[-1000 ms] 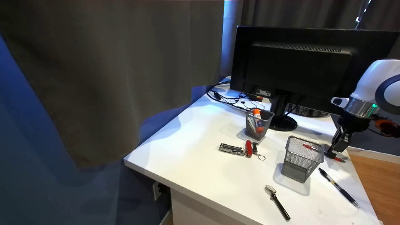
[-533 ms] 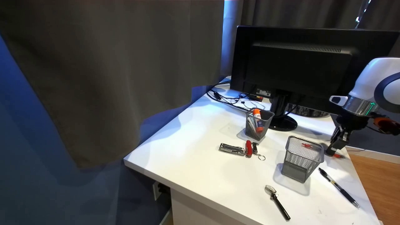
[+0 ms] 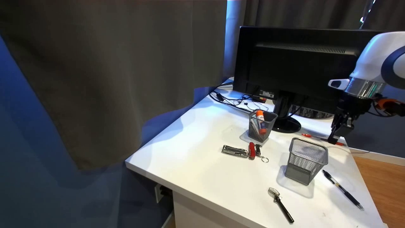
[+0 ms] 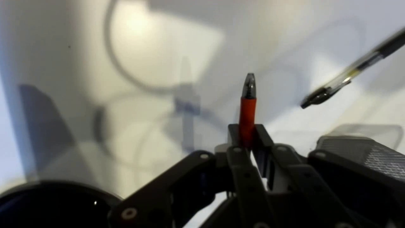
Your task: Lift the orange and black pens, put them on the stationary holder, put the orange pen to the left and black pen to the right
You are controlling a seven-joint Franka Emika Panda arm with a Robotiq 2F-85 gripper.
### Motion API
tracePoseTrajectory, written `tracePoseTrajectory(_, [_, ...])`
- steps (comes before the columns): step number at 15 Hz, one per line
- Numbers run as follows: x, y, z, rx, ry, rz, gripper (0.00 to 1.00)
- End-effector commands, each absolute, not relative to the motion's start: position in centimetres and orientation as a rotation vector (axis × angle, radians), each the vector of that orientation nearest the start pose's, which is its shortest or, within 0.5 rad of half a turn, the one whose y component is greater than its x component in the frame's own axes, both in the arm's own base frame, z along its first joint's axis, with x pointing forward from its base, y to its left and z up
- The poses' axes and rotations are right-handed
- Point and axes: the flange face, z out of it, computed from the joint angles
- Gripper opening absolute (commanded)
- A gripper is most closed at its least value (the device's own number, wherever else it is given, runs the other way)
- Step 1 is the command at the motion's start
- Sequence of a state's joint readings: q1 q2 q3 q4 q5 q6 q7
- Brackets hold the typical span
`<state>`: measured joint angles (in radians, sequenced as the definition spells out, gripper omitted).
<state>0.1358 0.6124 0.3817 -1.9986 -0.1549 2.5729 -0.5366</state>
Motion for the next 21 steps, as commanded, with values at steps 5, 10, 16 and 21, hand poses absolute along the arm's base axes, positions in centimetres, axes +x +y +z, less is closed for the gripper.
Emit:
tracePoseTrajectory(5, [49.8,34.4,22.6,-2.393,-1.718,-0.005,0.05])
tracePoseTrajectory(10, [48.2,36.7,23.8,-2.374,-1.687,0.034,0.05])
tracePoseTrajectory(16, [46.6,38.0,24.0,-2.345,-1.722,0.059,0.05])
tracePoseTrajectory(21, [46.3,38.4,23.2,-2.357,-1.738,0.070,0.05])
